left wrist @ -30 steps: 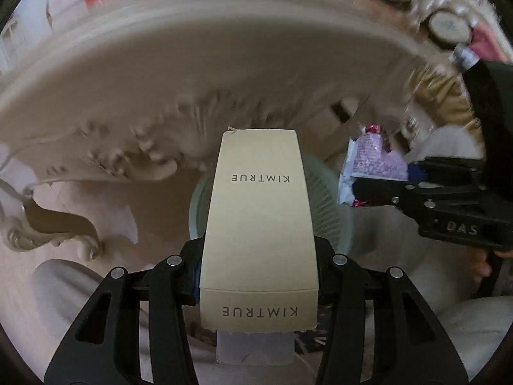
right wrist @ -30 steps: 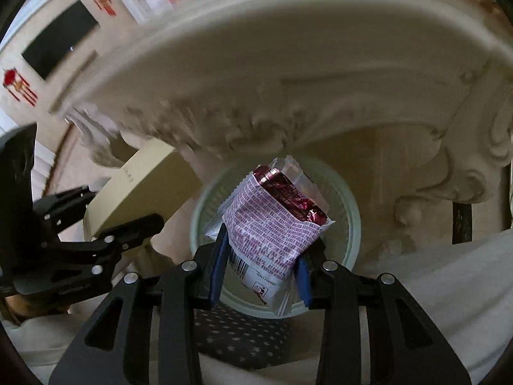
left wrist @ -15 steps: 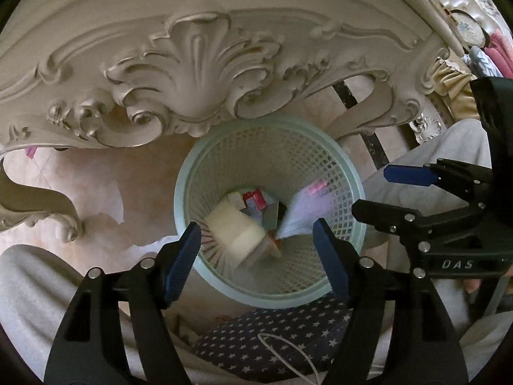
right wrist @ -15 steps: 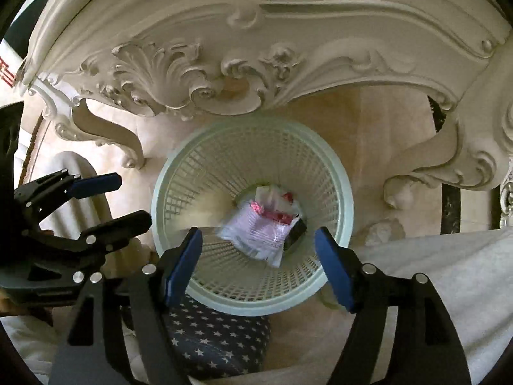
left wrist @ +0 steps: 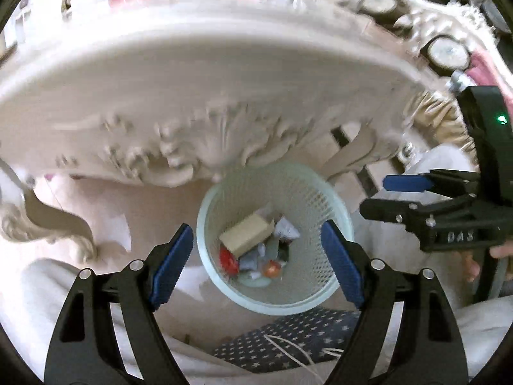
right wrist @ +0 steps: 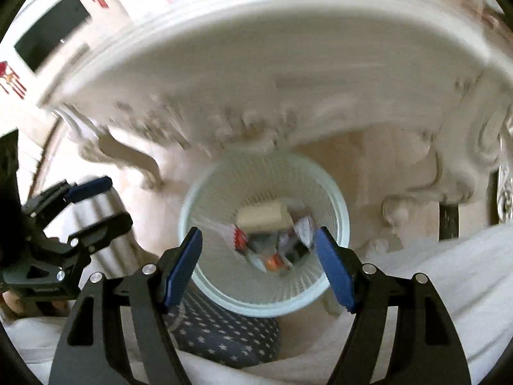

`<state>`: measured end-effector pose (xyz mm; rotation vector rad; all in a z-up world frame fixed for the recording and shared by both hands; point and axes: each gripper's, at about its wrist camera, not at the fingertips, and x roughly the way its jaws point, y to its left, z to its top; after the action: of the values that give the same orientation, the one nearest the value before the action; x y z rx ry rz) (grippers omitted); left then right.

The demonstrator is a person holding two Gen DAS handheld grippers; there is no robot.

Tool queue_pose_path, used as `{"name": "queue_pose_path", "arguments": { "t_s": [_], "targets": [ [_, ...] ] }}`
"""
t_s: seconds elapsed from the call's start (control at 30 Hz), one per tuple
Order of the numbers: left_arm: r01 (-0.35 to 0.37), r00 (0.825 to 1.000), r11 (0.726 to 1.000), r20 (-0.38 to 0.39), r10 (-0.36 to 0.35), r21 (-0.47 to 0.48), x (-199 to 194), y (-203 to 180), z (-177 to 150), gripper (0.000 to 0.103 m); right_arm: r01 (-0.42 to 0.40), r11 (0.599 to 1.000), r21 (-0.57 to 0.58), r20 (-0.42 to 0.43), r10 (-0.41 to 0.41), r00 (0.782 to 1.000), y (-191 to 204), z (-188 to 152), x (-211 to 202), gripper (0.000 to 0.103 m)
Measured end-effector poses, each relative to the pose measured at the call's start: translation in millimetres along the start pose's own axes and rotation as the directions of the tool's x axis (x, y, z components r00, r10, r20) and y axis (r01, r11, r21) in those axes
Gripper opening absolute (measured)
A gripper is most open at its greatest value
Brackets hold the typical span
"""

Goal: Collect trash
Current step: 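Carry the KIMTRUE box and snack packet over the wastebasket and open both tools, then grasp the red toothpaste box with the left tool while the right tool grasps the pink SIXIN box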

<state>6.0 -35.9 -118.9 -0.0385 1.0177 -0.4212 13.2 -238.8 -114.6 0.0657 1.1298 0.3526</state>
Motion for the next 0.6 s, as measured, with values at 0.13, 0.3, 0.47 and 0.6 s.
{"name": "queue_pose_path", "arguments": {
  "t_s": [0.13, 0.3, 0.47, 0.6],
  "targets": [
    [0.026, 0.993, 0.999, 0.116, -0.021, -0.044, -55, 10, 33, 0.08, -0.061, 0.994, -0.092, 0.161, 0.075, 0.984, 6, 36, -52, 0.069],
    [-0.061, 0.962, 0.985, 0.254, 0.101, -0.162, -101, 42, 95, 0.086, 0.023, 0.972, -0.232, 0.335, 0.058, 0.94, -1, 112, -83, 0.069],
    [-0.151, 0.914, 0.908, 0.296, 0.279, -0.391, -89, 101, 179, 0.088, 0.103, 0.957, -0.271, 0.398, 0.014, 0.917, -16, 203, -70, 0.075],
    [-0.139, 0.908, 0.824, 0.261, 0.327, -0.548, -58, 137, 235, 0.088, 0.173, 0.944, -0.28, 0.396, -0.051, 0.917, -23, 266, -46, 0.075]
  ]
}}
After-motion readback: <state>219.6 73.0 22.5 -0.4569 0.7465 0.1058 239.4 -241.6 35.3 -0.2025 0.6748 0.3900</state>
